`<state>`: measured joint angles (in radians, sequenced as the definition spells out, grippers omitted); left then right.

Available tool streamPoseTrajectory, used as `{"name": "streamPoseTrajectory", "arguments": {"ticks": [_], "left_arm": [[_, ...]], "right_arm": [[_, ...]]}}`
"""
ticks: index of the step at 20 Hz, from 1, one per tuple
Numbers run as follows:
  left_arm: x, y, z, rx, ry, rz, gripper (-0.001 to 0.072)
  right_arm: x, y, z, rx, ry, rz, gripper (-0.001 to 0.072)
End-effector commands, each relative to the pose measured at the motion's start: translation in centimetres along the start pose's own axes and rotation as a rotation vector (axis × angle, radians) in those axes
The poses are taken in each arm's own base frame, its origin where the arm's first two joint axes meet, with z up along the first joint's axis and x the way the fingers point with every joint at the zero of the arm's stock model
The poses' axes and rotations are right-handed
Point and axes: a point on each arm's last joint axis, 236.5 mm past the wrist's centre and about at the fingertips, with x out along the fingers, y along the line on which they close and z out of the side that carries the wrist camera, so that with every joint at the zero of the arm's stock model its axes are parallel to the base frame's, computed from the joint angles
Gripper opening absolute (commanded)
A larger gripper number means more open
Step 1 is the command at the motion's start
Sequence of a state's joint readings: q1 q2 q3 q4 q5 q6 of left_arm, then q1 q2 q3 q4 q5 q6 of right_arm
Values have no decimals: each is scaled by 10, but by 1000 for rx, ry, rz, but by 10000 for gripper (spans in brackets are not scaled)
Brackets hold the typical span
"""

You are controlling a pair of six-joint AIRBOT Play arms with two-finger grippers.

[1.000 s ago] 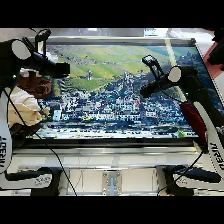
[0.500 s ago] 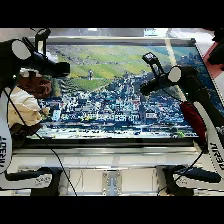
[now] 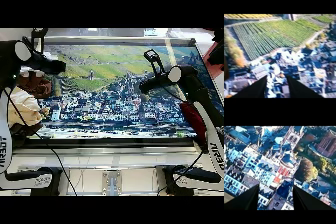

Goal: Fold the shirts.

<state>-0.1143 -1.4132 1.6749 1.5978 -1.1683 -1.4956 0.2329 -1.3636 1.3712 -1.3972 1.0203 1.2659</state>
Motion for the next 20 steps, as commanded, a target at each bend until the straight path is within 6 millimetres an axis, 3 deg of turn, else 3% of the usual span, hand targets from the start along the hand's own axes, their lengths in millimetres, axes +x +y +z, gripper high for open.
{"name": "streamPoseTrajectory", "arguments": {"ticks": [1, 2, 4, 5, 6, 7, 10, 11, 13, 15, 20], "left_arm": [[-8, 96, 25, 119, -89, 359, 405], [-9, 128, 21, 64, -87, 432, 404], [0, 192, -13, -159, -33, 497, 406], [8, 222, -43, -298, 26, 509, 458], [18, 242, -73, -415, 91, 493, 586], [31, 255, -106, -540, 163, 444, 640], [58, 269, -182, -881, 320, 254, 669], [63, 272, -200, -968, 350, 202, 719], [64, 281, -227, -1067, 396, 165, 718], [65, 292, -240, -1095, 402, 176, 719], [82, 288, -250, -1090, 434, 146, 718]], "right_arm": [[0, 2, -2, 109, 9, 6, 471], [0, 3, -4, 124, 20, 11, 471], [0, 4, -7, 127, 33, 14, 472], [0, 5, -8, 128, 36, 15, 472], [0, 5, -10, 132, 43, 16, 472], [0, 5, -11, 137, 48, 18, 473], [0, 5, -11, 154, 50, 17, 482], [0, 5, -11, 156, 50, 16, 482], [-1, 4, -11, 162, 49, 15, 481], [0, 4, -11, 187, 48, 14, 481], [0, 4, -9, 212, 41, 13, 481]]}}
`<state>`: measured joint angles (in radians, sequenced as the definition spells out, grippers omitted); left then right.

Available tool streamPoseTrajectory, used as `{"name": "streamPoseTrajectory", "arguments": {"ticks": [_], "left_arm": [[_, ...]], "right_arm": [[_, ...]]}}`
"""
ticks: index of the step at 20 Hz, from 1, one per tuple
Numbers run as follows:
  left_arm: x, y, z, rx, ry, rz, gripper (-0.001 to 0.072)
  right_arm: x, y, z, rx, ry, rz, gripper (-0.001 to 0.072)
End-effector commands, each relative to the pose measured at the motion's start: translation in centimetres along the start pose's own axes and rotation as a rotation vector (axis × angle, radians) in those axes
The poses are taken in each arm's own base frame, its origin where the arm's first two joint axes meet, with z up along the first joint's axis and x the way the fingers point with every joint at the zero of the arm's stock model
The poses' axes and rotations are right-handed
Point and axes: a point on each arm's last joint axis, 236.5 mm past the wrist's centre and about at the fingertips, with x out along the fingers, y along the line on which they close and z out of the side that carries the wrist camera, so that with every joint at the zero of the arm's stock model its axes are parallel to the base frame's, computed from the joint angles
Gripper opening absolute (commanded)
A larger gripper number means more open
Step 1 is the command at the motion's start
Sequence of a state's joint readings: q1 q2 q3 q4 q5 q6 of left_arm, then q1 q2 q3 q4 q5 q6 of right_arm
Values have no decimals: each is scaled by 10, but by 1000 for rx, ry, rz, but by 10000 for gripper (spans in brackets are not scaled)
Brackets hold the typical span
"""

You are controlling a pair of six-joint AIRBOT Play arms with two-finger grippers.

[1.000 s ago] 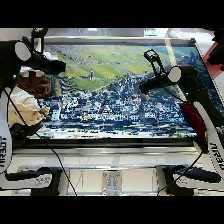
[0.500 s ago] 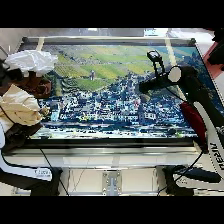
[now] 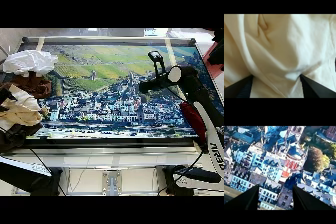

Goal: Fold the shirts.

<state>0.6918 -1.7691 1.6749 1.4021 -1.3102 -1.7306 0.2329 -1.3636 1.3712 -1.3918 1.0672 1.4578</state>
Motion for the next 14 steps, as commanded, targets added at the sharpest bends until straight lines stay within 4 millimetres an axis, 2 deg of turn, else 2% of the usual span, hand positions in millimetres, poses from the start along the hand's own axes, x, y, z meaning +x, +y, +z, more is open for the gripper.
{"name": "streamPoseTrajectory", "arguments": {"ticks": [1, 3, 4, 5, 7, 9, 11, 12, 14], "left_arm": [[17, 2, -3, -31, 41, -34, 715], [29, -8, -3, -47, 55, -82, 687], [33, -17, -1, -42, 51, -123, 480], [35, -28, 2, -28, 41, -174, 22], [28, -59, 7, 26, 18, -310, 13], [2, -107, 9, 86, -7, -526, 12], [-50, -165, 10, 134, -51, -811, 12], [-85, -196, 5, 185, -75, -958, 12], [-142, -250, -24, 315, -92, -1149, 12]], "right_arm": [[0, 0, 1, 20, -4, 0, 481], [0, 0, 1, 46, -5, -1, 480], [0, -1, 2, 48, -8, -1, 480], [0, 0, 2, 48, -10, -1, 480], [0, -1, 3, 48, -12, -1, 479], [0, -1, 3, 48, -12, -1, 479], [0, -1, 3, 47, -13, -2, 479], [0, -1, 3, 46, -13, -2, 479], [0, -3, 5, 42, -19, -10, 479]]}}
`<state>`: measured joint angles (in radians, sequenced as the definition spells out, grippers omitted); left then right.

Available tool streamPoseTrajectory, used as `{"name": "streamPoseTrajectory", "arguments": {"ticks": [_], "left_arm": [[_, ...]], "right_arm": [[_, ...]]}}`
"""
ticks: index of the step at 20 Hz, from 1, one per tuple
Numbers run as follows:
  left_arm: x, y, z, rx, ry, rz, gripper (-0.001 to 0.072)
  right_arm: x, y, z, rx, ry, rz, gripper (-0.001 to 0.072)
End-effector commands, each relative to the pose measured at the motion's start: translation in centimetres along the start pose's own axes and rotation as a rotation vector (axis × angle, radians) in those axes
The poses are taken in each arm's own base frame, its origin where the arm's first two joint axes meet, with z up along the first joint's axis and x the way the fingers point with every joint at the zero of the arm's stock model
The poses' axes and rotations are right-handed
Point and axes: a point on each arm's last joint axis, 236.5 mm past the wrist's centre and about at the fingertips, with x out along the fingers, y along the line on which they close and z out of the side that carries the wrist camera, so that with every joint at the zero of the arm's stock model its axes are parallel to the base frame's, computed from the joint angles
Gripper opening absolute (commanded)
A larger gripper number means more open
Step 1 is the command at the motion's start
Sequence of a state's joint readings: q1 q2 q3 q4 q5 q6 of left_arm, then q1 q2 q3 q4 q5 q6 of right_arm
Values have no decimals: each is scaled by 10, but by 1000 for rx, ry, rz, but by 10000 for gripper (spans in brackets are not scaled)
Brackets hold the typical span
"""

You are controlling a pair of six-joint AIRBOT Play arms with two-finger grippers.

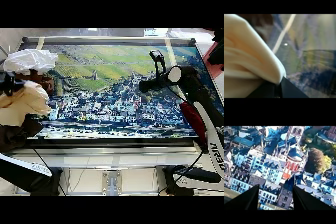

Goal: Fold the shirts.

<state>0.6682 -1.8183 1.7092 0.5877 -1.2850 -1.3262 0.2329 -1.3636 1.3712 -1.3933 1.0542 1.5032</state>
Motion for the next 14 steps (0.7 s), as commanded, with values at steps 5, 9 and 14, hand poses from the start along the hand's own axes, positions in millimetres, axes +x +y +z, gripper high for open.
{"name": "streamPoseTrajectory", "arguments": {"ticks": [5, 9, 14], "left_arm": [[59, -247, -155, 452, 319, -499, 12], [149, -248, -319, 806, 614, -242, 12], [195, -230, -488, 1029, 880, -156, 14]], "right_arm": [[-1, -22, 5, -50, -19, -92, 478], [-6, -52, 4, -80, -9, -219, 478], [-24, -113, 6, -92, -8, -430, 478]]}}
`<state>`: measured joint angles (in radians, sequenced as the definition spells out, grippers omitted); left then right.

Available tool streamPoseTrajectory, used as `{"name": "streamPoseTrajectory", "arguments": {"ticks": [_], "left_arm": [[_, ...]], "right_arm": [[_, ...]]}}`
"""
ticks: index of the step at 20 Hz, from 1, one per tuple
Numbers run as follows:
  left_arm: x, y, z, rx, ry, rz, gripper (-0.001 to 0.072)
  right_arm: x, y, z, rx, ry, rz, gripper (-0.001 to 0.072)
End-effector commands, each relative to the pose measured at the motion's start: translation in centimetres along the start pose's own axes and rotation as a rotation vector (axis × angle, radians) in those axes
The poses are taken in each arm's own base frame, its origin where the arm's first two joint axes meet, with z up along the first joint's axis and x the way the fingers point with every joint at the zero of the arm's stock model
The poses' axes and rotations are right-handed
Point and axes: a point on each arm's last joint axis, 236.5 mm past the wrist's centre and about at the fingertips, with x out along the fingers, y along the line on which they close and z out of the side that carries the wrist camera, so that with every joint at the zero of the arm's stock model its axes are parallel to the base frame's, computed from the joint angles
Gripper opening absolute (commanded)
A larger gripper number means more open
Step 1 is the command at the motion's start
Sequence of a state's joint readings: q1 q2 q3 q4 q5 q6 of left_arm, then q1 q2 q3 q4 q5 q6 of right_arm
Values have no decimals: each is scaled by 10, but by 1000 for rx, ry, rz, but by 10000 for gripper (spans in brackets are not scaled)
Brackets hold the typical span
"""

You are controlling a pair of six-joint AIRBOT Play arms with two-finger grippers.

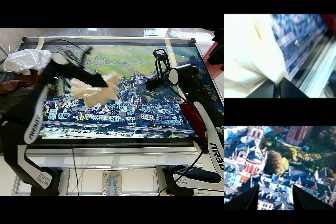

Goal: Fold the shirts.

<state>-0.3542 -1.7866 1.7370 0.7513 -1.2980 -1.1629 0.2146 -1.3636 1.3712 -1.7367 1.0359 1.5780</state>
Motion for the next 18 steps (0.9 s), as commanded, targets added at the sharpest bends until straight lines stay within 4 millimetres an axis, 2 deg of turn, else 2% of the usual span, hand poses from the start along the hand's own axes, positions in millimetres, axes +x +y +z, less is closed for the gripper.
{"name": "streamPoseTrajectory", "arguments": {"ticks": [1, 2, 3, 4, 5, 6, 8, 9, 10, 11, 13, 16, 18], "left_arm": [[96, -41, -46, 148, 188, 47, 15], [108, -41, -46, 179, 179, 76, 58], [109, -36, -35, 211, 141, 119, 317], [100, -30, -19, 238, 103, 159, 623], [83, -19, 1, 247, 60, 222, 709], [60, -5, 23, 246, 14, 297, 712], [1, 34, 64, 176, -102, 488, 711], [-28, 53, 77, 110, -157, 561, 711], [-48, 68, 82, 37, -199, 594, 711], [-62, 82, 81, -36, -221, 603, 711], [-75, 106, 68, -126, -201, 622, 711], [-86, 128, 45, -190, -133, 644, 711], [-92, 134, 43, -204, -137, 651, 711]], "right_arm": [[0, -48, -5, 10, 14, -133, 478], [0, -59, -10, 36, 27, -142, 478], [1, -68, -15, 63, 40, -145, 479], [2, -76, -20, 95, 52, -143, 479], [3, -80, -22, 129, 56, -129, 479], [4, -81, -22, 171, 48, -98, 479], [6, -68, -6, 257, -23, 15, 480], [6, -56, 8, 290, -77, 89, 480], [6, -39, 24, 323, -130, 181, 479], [9, -17, 36, 337, -161, 284, 479], [30, 23, 39, 373, -132, 454, 478], [85, 68, 13, 392, 4, 567, 479], [116, 94, -10, 395, 95, 600, 479]]}}
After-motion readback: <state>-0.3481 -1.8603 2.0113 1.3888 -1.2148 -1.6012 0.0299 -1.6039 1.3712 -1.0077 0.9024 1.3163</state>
